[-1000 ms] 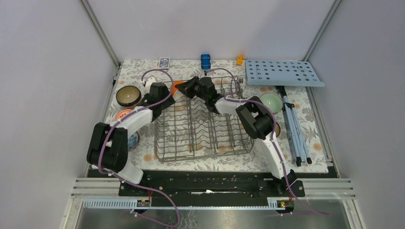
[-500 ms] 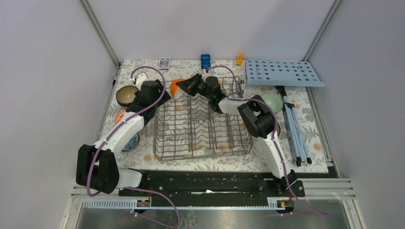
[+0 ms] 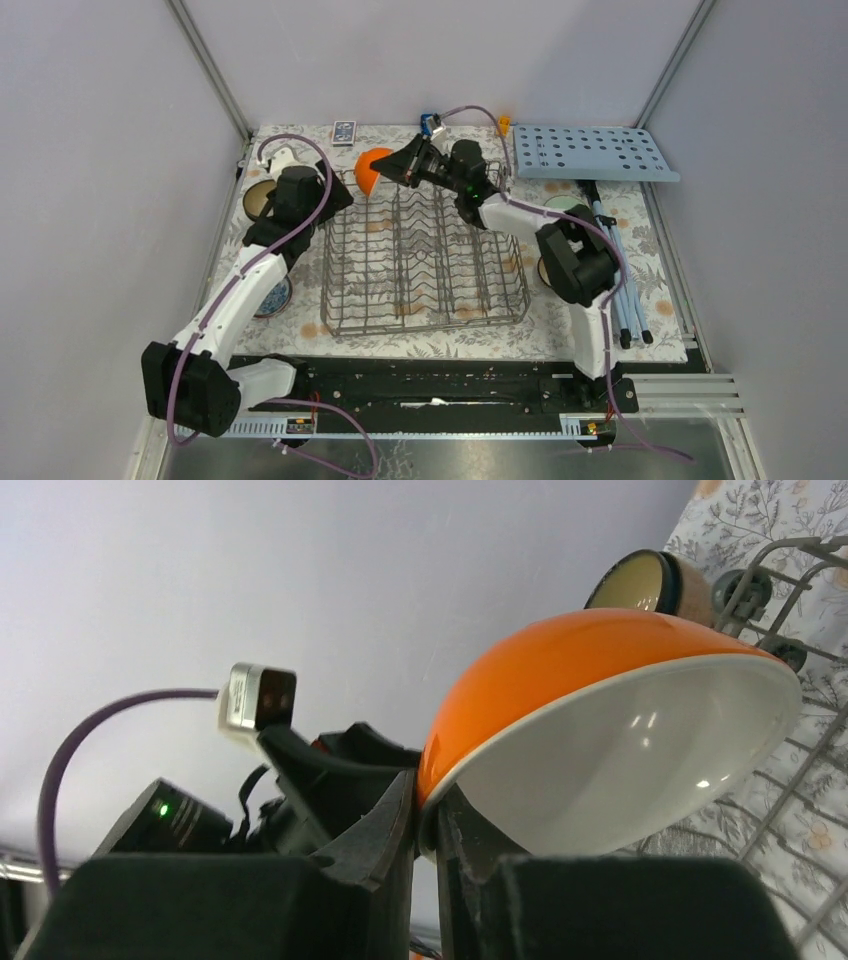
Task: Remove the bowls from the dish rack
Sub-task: Pick up the bowl from the dish rack, then place the bowl with the bowl.
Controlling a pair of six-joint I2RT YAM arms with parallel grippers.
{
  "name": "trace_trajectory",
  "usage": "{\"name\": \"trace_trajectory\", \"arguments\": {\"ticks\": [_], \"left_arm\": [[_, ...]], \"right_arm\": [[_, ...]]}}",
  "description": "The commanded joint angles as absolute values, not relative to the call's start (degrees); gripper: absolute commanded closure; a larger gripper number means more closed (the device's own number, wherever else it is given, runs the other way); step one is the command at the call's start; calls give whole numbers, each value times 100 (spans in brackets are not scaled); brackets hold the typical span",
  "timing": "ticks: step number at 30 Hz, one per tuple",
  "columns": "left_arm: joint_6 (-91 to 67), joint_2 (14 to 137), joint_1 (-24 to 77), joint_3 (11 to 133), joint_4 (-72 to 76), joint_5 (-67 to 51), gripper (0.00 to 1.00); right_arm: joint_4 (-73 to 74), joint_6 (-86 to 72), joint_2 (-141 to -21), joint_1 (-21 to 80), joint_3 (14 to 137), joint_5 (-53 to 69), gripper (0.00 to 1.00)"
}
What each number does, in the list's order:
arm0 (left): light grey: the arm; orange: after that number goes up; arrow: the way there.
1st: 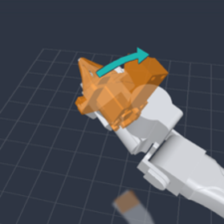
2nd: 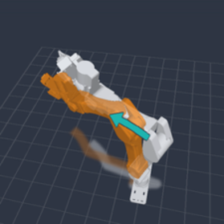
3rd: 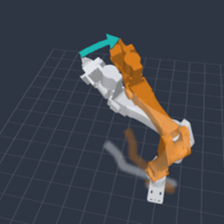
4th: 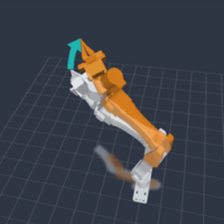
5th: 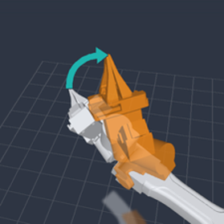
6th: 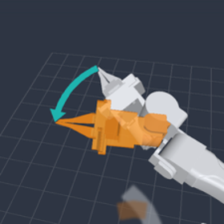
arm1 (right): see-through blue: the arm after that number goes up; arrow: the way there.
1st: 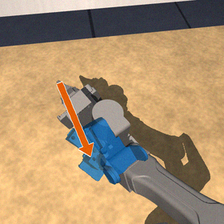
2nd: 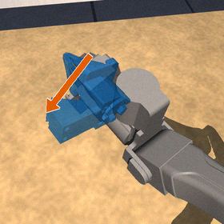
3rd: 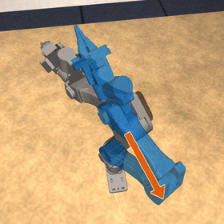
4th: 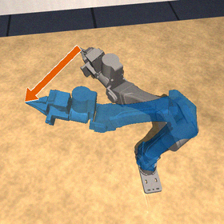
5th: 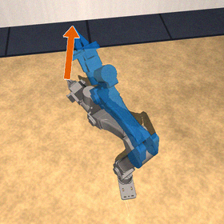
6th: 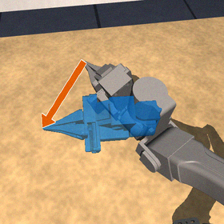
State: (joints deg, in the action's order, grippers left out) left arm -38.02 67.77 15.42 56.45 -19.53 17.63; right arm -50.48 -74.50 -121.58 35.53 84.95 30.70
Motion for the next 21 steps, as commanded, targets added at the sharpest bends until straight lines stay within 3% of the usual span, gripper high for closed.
{"name": "trace_trajectory", "arguments": {"ticks": [1, 8, 12, 15, 21], "left_arm": [[-3771, 6331, 1520, 6002, -2166, 1600, 3], [-3858, 5978, 1521, 6675, -2562, 1501, 1], [-4006, 5997, 1521, 6948, -2605, 969, 1], [-4152, 6164, 1513, 7114, -3002, 1072, 1], [-3439, 5916, 1515, 6873, -2882, -382, 1]], "right_arm": [[-4057, -6060, -10693, 3476, 8089, 3638, 100], [-223, -2524, -8309, 3768, 7664, 2778, 100], [1869, -536, -7578, 5043, 7988, 630, 100], [2628, 181, -7224, 5835, 7968, -591, 100], [3489, 873, -6628, 7037, 7403, -2168, 100]]}}
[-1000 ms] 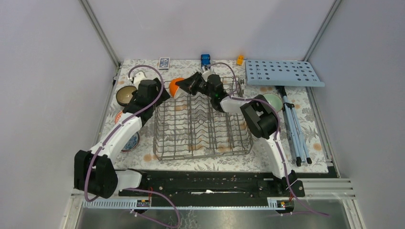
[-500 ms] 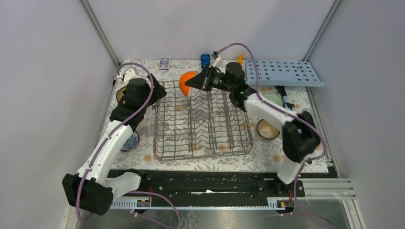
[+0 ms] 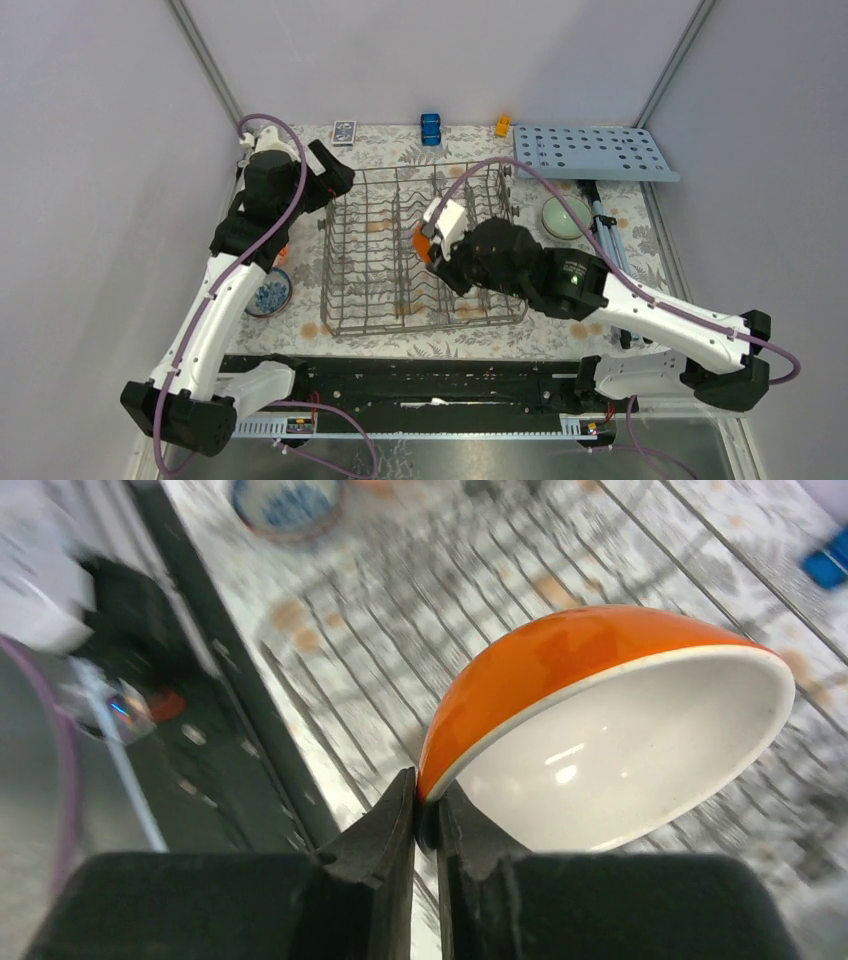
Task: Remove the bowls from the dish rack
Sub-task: Place the bowl with the bowl.
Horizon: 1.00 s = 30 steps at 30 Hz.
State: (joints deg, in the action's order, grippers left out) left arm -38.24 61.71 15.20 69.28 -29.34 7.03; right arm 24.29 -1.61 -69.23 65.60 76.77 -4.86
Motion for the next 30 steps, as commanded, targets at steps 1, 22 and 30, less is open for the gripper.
{"name": "trace_trajectory", "arguments": {"ticks": [1, 22, 30], "left_arm": [[-3411, 5801, 1524, 6809, -2871, -472, 1], [-2226, 6123, 5173, 7551, -4594, 426, 1], [-1958, 6641, 5973, 8091, -5543, 1202, 7]], "right_arm": [[3644, 924, -6581, 7221, 7288, -2352, 100], [5066, 1938, -7604, 10189, 6727, -4200, 100], [5331, 2226, -7992, 10354, 7000, -4195, 100]]}}
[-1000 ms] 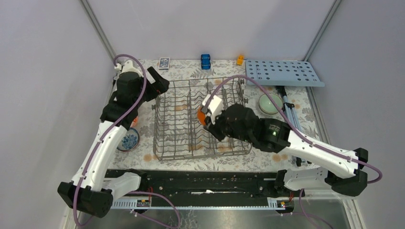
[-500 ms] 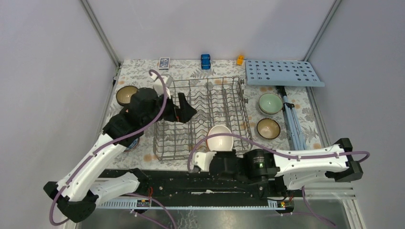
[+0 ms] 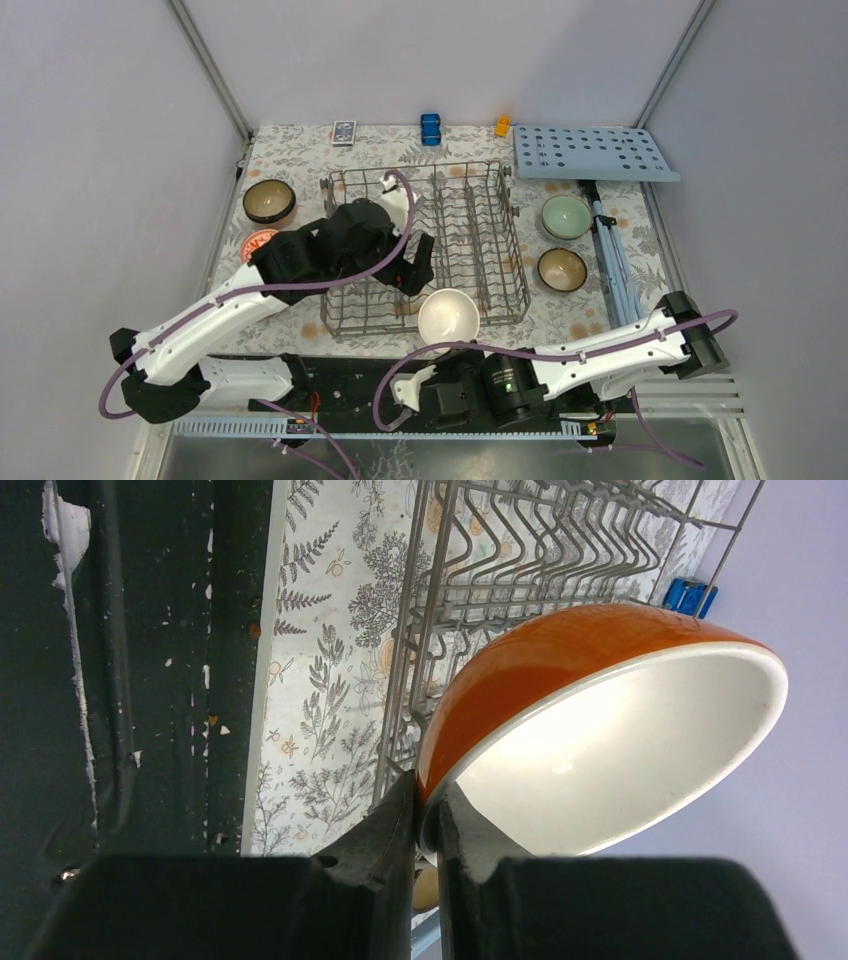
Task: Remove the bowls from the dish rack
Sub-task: Place the bowl with the bowl.
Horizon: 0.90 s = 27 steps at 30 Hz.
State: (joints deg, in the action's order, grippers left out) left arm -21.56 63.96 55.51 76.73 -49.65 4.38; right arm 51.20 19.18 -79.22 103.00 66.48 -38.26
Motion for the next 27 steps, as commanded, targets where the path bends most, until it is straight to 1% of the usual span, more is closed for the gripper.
{"name": "trace_trajectory", "arguments": {"ticks": [1, 4, 8, 14, 18, 21, 22, 25, 27], "left_arm": [[-1978, 6708, 6123, 8138, -5718, 1372, 7], [-2028, 6882, 6531, 8165, -5946, 1709, 10], [-2116, 7119, 6846, 8093, -6060, 1982, 18], [-2179, 7422, 6991, 8185, -6051, 2327, 34], [-2122, 7594, 7038, 8293, -6040, 2347, 42], [-2124, 7690, 7087, 8291, -6039, 2368, 55], [-2133, 7710, 7099, 8292, -6032, 2359, 57], [-2153, 7739, 7135, 8286, -6038, 2355, 59], [-2166, 7758, 7152, 8262, -6038, 2349, 56]], "right_arm": [[5329, 2275, -8019, 10358, 7004, -4223, 100], [5395, 2326, -8125, 10371, 6995, -4310, 100], [5379, 2369, -8168, 10393, 7011, -4324, 100], [5379, 2381, -8250, 10415, 7048, -4355, 100], [5328, 2385, -8245, 10441, 7036, -4353, 100], [5314, 2399, -8244, 10441, 7000, -4366, 100], [5303, 2404, -8244, 10441, 6989, -4376, 100], [5275, 2413, -8234, 10442, 6955, -4377, 100], [5236, 2433, -8227, 10442, 6944, -4385, 100]]}}
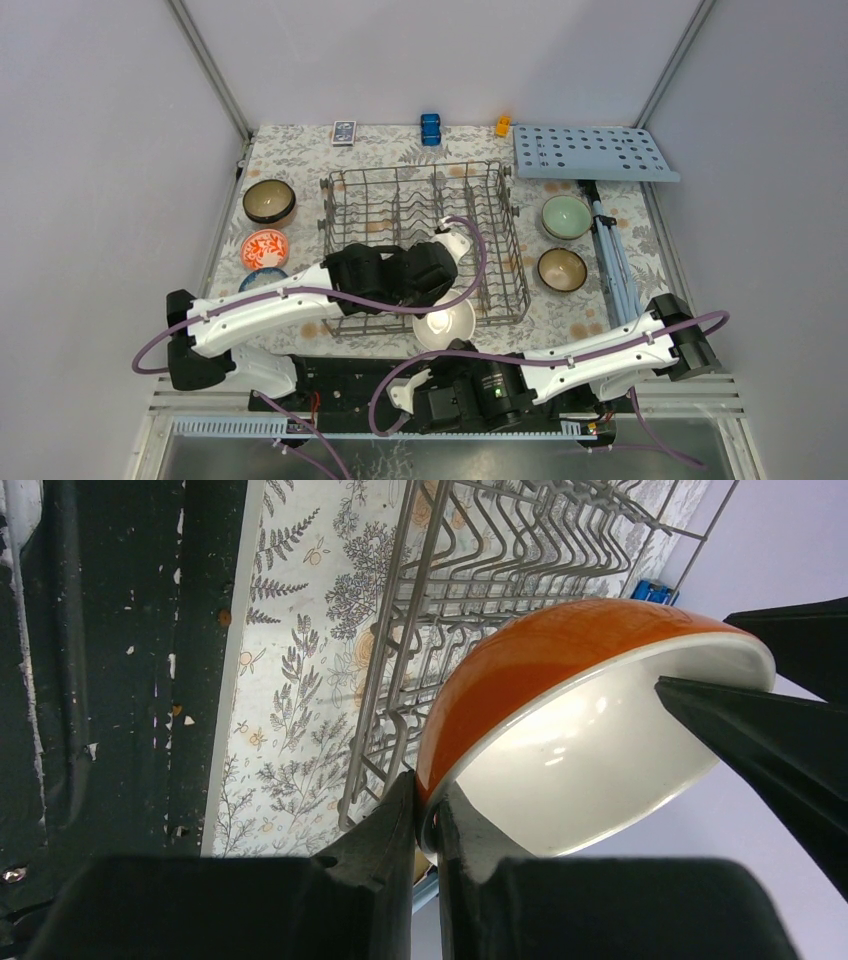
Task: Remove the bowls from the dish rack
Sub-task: Place the bowl with the bowl.
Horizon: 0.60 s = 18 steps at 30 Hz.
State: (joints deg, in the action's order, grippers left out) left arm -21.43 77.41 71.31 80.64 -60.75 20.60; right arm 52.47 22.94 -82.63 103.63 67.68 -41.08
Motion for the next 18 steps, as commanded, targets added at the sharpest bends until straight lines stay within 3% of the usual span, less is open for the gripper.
{"name": "trace_trajectory", "arguments": {"ticks": [1, 3, 7, 11, 14, 16, 18], "left_arm": [[-2177, 7765, 7161, 8238, -6039, 2340, 55], [-2207, 7770, 7183, 8194, -6032, 2306, 59], [-2262, 7748, 7198, 8116, -6023, 2289, 77], [-2302, 7709, 7199, 8076, -6001, 2350, 83], [-2303, 7670, 7199, 8010, -5921, 2399, 99], [-2328, 7644, 7198, 7990, -5858, 2454, 100], [-2357, 7589, 7200, 7961, -5783, 2512, 100]], "right_arm": [[5224, 2448, -8224, 10441, 6943, -4386, 100], [5206, 2467, -8231, 10449, 6958, -4393, 100], [5147, 2485, -8218, 10450, 6945, -4395, 100], [5093, 2487, -8227, 10457, 6941, -4407, 100], [5025, 2496, -8227, 10475, 6943, -4446, 99], [5021, 2447, -8247, 10481, 6964, -4438, 88], [5041, 2349, -8269, 10485, 7010, -4395, 71]]}}
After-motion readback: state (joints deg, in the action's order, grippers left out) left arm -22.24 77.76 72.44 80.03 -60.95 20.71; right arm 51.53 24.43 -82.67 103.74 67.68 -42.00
